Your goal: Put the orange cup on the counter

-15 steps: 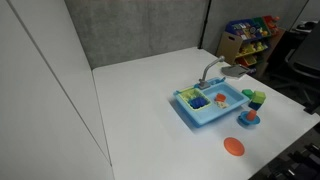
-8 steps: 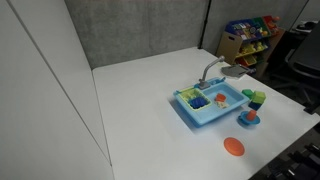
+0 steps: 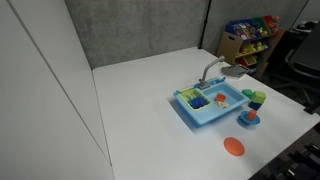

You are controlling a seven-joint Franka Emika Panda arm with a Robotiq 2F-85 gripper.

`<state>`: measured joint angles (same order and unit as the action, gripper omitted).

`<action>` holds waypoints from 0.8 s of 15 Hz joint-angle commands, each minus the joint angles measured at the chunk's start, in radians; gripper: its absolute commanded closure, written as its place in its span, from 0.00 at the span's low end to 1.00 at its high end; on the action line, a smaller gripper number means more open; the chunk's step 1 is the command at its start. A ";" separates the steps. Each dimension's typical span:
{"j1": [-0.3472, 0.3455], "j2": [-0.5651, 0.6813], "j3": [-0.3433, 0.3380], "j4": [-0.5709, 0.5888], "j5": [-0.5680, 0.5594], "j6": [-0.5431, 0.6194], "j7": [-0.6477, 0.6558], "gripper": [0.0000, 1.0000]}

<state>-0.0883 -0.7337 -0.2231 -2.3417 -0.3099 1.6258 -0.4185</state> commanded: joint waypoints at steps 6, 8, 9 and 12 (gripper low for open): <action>0.038 0.116 0.003 0.028 0.106 0.088 0.059 0.00; 0.042 0.143 0.013 0.028 0.127 0.123 0.075 0.00; 0.047 0.159 0.017 0.027 0.142 0.142 0.079 0.00; 0.050 0.202 0.036 0.023 0.176 0.201 0.108 0.00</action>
<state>-0.0423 -0.5819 -0.2035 -2.3403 -0.1669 1.7858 -0.3488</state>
